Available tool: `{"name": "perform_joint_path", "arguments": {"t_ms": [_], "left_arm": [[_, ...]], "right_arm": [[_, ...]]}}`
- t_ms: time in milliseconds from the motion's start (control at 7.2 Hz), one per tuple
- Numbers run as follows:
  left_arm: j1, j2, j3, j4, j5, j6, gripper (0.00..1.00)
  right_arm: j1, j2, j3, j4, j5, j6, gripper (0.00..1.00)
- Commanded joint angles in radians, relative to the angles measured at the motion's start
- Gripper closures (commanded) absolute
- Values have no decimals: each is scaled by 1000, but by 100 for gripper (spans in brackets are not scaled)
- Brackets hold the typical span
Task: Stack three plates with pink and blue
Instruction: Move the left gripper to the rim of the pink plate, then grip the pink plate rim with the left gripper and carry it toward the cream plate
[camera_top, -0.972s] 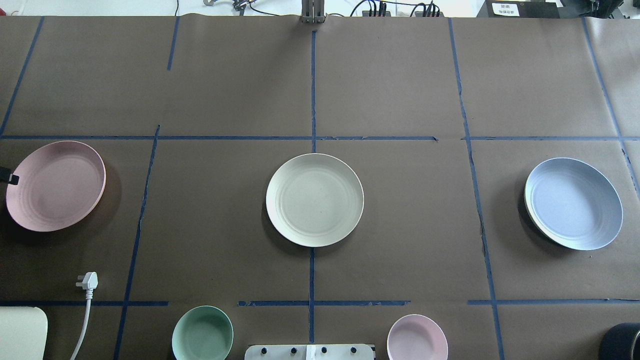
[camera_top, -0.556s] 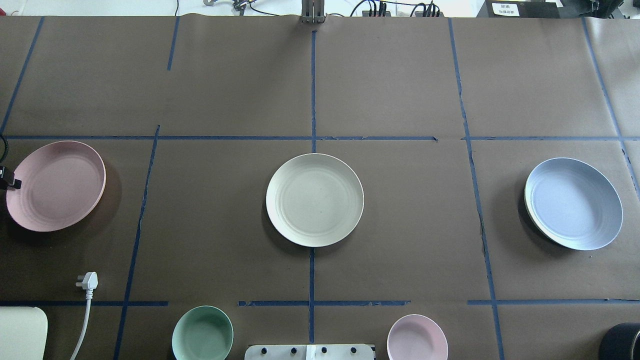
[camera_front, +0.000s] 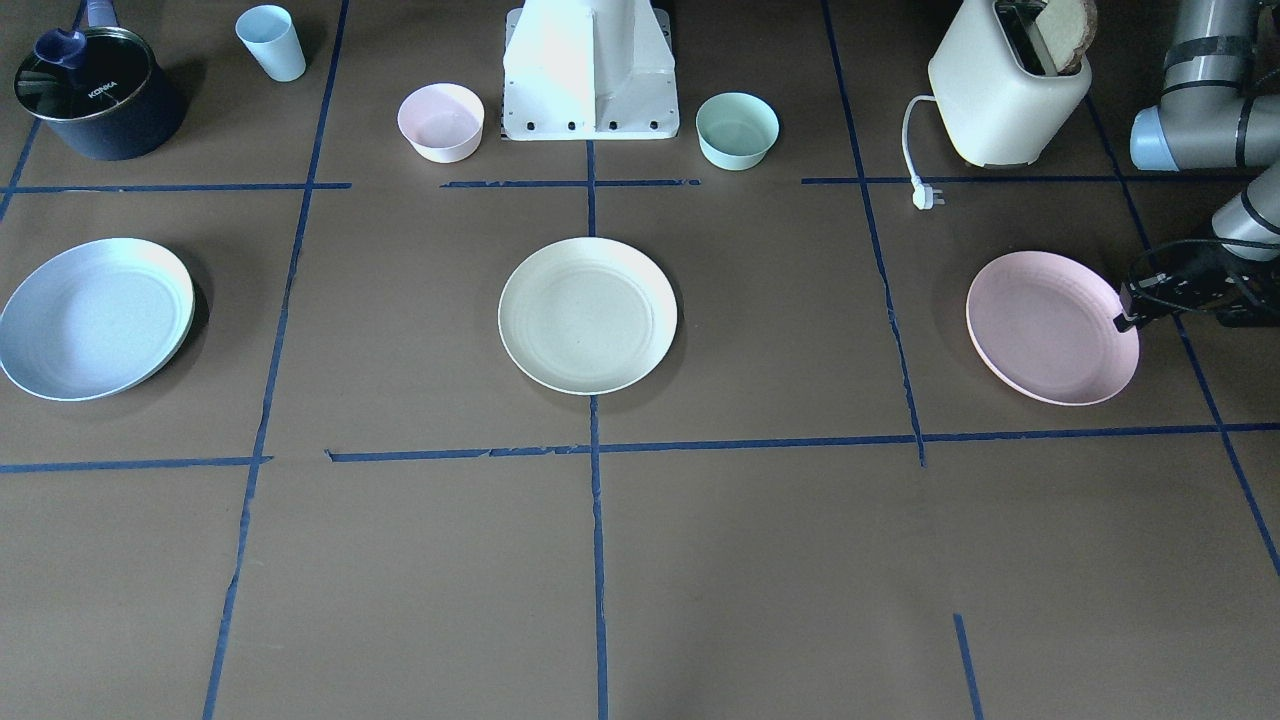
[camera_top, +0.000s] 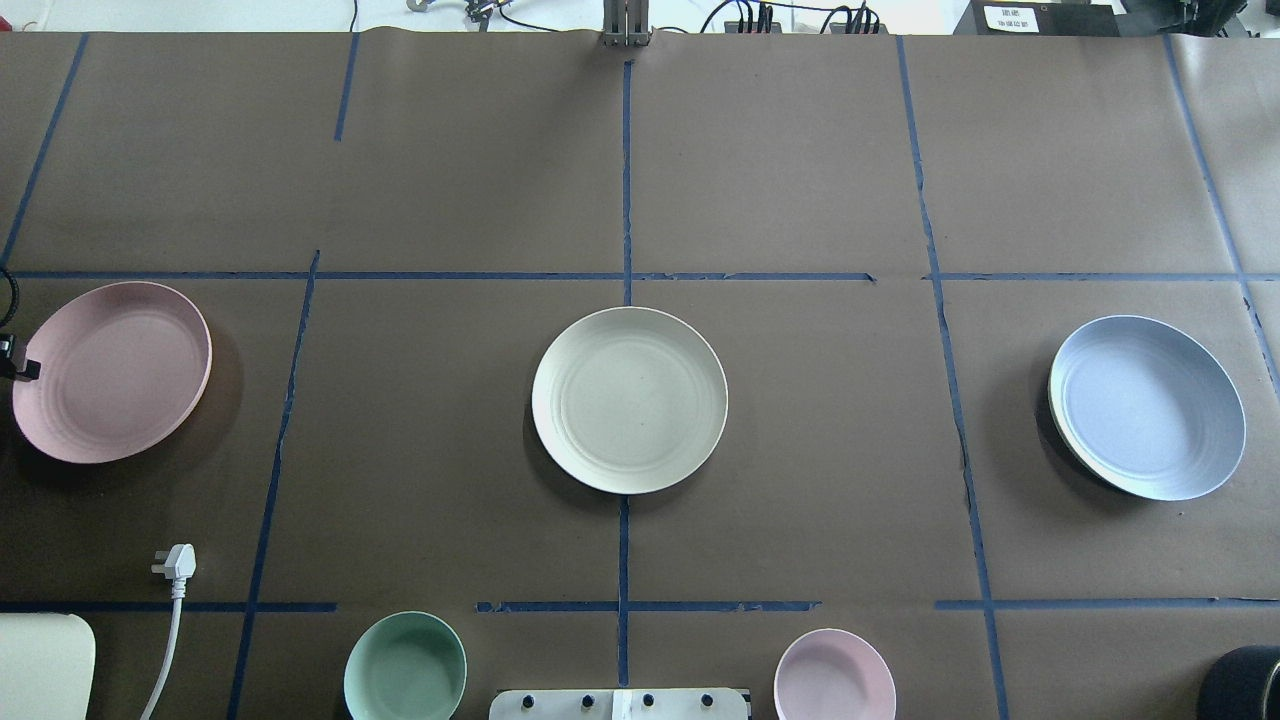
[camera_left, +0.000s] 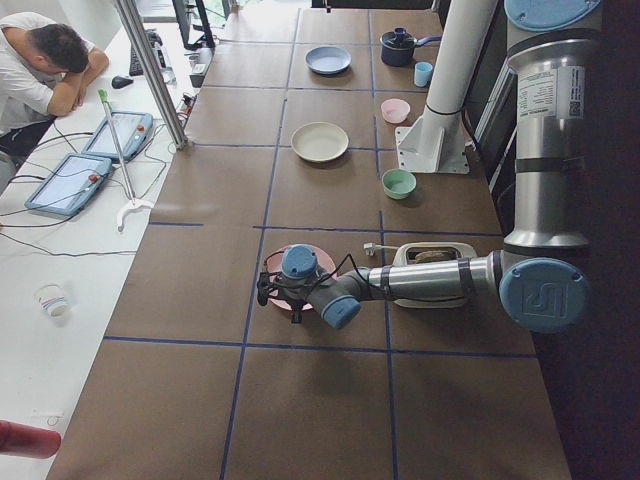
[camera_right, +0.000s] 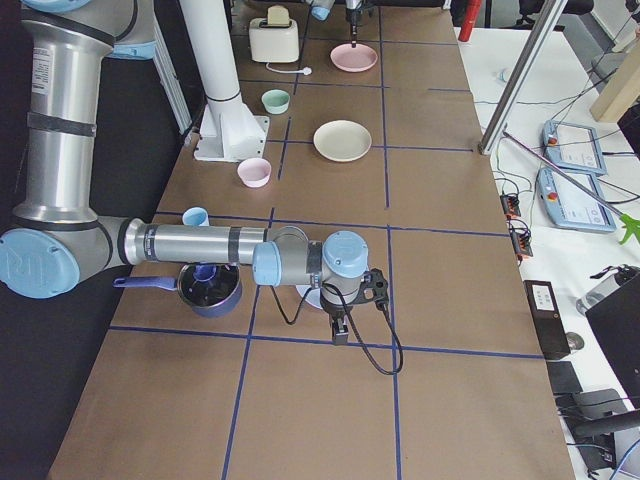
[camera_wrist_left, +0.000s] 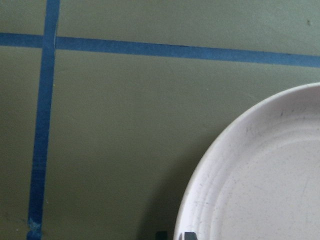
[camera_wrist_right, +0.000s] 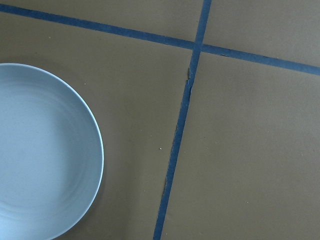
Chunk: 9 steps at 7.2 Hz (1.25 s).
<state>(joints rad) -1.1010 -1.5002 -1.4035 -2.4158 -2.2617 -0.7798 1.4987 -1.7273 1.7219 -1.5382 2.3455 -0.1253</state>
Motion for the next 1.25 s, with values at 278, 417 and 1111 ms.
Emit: {"name": "perform_joint_path", "arguments": {"t_ms": [278,417,1111], "left_arm": [[1,-2,-8,0,-5,1,100],[0,-6,-32,6,-86,-4,100],[129,-288,-198,26,-158,-479,100]], "right_arm": [[0,0,1,1,0,1,0],[0,0,2,0,2,1,0],[0,0,2,1,6,1,0]]}}
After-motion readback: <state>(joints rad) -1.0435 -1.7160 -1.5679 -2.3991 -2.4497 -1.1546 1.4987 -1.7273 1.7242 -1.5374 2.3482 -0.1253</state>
